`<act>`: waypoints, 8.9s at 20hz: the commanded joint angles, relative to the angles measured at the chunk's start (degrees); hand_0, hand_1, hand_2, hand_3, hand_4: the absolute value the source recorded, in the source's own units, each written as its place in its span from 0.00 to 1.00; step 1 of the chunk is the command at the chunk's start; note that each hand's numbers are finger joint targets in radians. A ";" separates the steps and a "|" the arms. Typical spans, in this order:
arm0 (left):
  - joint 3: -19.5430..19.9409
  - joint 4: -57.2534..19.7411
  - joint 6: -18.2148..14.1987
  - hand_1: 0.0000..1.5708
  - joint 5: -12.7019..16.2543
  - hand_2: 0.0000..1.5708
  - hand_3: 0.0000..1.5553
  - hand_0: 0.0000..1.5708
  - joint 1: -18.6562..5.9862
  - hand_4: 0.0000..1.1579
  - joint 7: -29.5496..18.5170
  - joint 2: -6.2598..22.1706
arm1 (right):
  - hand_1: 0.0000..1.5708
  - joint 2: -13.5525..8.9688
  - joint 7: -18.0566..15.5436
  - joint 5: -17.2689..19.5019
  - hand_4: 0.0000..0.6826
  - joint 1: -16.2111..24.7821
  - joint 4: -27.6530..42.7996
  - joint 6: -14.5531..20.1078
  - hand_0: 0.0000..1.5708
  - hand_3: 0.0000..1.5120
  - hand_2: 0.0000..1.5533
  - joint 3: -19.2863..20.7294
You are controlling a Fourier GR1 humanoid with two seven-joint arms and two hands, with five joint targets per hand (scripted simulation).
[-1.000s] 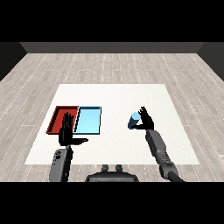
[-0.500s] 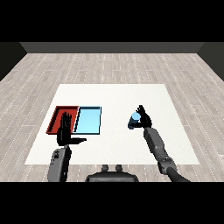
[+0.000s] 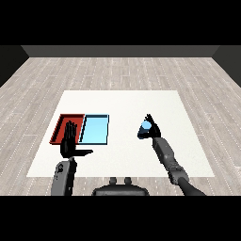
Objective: Pick the blue can and put it in the blue box
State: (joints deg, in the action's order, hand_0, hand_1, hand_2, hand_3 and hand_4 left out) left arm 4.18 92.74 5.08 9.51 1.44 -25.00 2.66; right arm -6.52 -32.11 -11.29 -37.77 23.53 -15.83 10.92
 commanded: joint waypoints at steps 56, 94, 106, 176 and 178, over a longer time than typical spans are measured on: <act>-16.08 -18.63 -10.02 0.00 -2.86 0.00 0.00 0.00 -17.97 0.00 7.36 -2.62 | 0.91 6.51 18.07 2.47 0.97 11.50 49.15 27.87 0.91 0.93 0.93 -26.23; -32.46 -38.67 -18.97 0.00 12.12 0.00 0.00 0.00 -29.14 0.00 -2.82 -2.66 | 0.89 6.52 14.85 0.03 0.91 8.80 47.79 35.48 0.89 0.92 0.93 -41.72; -38.91 -38.14 -35.03 0.13 -7.83 0.19 0.00 0.13 -32.76 0.26 8.89 -0.40 | 0.93 6.46 13.33 -5.25 0.88 5.40 46.10 38.83 0.93 0.92 0.94 -48.66; -11.82 -60.06 -22.83 1.00 4.92 1.00 0.97 1.00 -36.01 0.94 8.72 14.48 | 0.00 -5.54 19.41 -12.94 0.00 35.13 79.35 22.69 0.00 0.00 0.00 -16.00; -12.38 -64.12 -26.04 1.00 2.45 1.00 0.98 1.00 -38.96 0.92 11.47 13.71 | 0.00 -5.40 18.46 -12.87 0.00 31.59 75.22 21.58 0.00 0.00 0.00 -14.77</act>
State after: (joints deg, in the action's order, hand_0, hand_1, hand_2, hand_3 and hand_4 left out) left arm -10.21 35.15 -21.09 12.77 -33.37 -16.74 14.58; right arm -11.66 -13.56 -23.62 -4.05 101.52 6.65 -5.95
